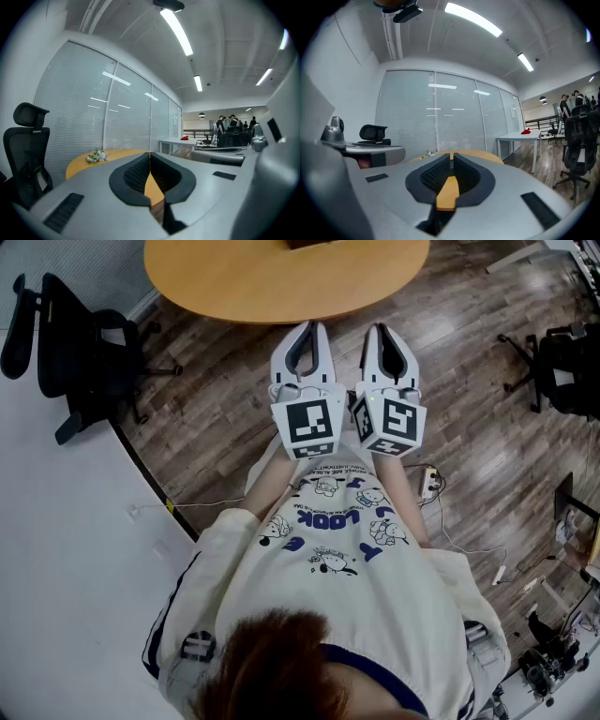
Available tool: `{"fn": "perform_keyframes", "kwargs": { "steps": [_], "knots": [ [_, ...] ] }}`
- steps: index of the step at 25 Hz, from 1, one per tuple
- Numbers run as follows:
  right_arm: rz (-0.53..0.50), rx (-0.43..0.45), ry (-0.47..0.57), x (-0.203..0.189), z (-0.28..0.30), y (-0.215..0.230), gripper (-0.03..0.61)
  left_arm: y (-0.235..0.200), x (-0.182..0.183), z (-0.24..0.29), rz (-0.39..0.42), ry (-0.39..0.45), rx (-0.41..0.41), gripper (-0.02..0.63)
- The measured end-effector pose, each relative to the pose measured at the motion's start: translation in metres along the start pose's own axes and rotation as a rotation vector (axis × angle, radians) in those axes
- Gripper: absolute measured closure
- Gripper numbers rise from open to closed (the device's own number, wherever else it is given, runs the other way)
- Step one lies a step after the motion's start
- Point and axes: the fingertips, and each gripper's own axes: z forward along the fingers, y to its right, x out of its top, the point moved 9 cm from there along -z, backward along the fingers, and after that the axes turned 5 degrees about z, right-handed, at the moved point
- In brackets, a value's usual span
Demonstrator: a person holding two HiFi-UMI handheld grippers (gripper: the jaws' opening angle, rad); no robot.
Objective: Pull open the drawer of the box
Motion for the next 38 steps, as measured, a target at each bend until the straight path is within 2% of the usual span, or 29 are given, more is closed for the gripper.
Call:
{"fn": "perform_keyframes", "kwargs": {
  "steps": [11,24,38],
  "knots": [
    [-0.009,-0.013,0.000,-0.002,0.020,-0.002,0.534,-0.011,-0.003,0.020,-0.006,-0.004,-0.017,0.597],
    [0.034,-0.033,-0.011,-0.005,0.072,0.001,0.534,-0.037,-0.006,0.065,-0.015,-0.016,-0.041,0.597],
    [0.038,-0.064,-0.025,-0.011,0.118,-0.014,0.534,-0.076,-0.012,0.106,-0.025,-0.020,-0.056,0.597]
  ]
}}
